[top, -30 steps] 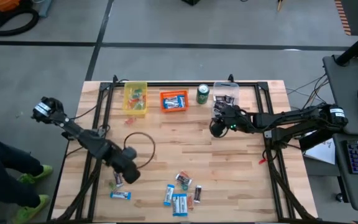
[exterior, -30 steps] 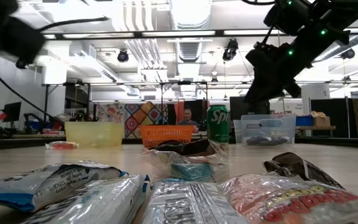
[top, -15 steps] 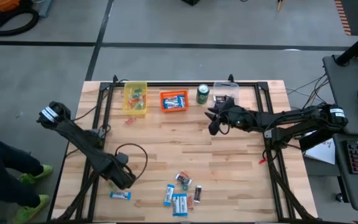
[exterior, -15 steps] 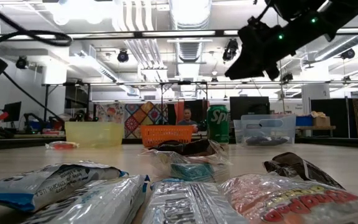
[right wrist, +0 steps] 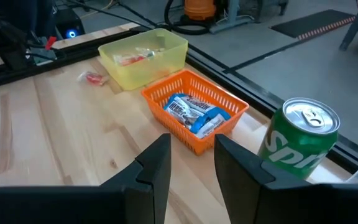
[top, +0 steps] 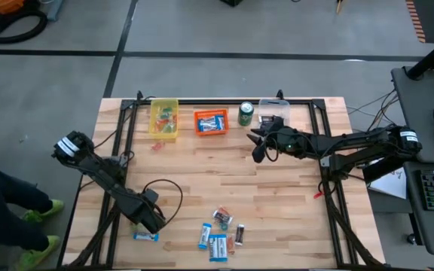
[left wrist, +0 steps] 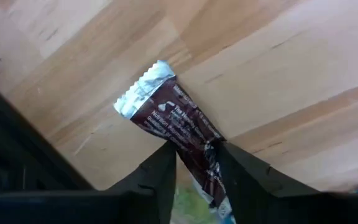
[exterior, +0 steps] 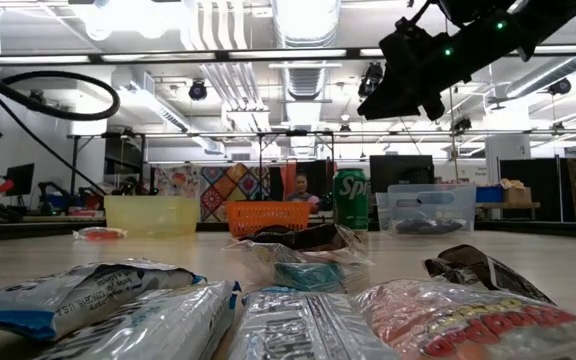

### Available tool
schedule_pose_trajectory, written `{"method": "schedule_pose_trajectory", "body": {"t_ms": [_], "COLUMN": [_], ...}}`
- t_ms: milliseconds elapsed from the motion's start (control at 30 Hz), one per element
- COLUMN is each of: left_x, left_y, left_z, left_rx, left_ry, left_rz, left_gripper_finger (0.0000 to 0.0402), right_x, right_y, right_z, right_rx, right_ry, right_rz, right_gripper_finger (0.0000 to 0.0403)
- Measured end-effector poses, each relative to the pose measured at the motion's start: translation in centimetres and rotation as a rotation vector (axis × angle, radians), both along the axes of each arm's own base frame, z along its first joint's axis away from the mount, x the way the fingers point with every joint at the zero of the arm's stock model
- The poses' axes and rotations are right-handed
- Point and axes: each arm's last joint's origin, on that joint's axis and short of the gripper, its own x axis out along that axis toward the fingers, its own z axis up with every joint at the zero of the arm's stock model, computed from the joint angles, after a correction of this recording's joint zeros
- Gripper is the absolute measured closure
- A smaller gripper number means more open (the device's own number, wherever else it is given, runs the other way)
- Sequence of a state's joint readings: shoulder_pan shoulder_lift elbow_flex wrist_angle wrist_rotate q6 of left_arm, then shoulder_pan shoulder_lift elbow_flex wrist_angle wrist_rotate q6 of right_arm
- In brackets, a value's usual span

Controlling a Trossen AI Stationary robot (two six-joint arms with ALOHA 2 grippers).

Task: Organize candy in baskets
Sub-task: Put the brown chocolate into the transparent bin

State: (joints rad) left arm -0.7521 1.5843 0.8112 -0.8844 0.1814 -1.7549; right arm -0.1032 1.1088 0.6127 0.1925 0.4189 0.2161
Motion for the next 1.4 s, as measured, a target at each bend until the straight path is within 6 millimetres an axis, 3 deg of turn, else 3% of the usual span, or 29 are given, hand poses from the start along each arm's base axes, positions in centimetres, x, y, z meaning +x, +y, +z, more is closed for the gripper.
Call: {"method": "schedule_pose_trajectory", "body": {"t_ms": [233,600,800,933,1067,1233,1400], "left_x": [0.5,2.4,5.4,8.7,11.1,13.1,14.8], "left_y": [-0.1,0.9,1.8,3.3,5.9,9.8,10.7], "left_z": [0.6,3.6,6.8,8.7,9.3,9.5,9.0], "left_rx": [0.033,0.171,0.453,0.700,0.892,1.003,1.018], "left_ry": [-0.110,-0.564,-0.927,-1.073,-1.048,-1.029,-1.126], "left_rz": [-0.065,-0.294,-0.684,-0.888,-0.999,-0.881,-0.843], "left_gripper_finger": [0.0389,0.0398,0.0399,0.0399,0.0399,0.0400,0.0400], "right_x": [0.0,0.0,0.2,0.6,0.8,0.9,1.0], "right_y": [0.0,0.0,0.5,1.2,2.6,4.6,5.6], "right_z": [0.0,-0.3,-0.4,0.2,0.5,0.9,1.6], "right_rx": [0.000,0.029,0.118,0.150,0.125,0.079,0.063], "right_ry": [0.000,-0.004,-0.037,-0.111,-0.131,-0.160,-0.232], "right_rz": [0.000,0.000,0.103,0.192,0.269,0.362,0.398], "right_gripper_finger": [0.0294,0.0294,0.0294,0.0294,0.0294,0.0294,0.0293]}}
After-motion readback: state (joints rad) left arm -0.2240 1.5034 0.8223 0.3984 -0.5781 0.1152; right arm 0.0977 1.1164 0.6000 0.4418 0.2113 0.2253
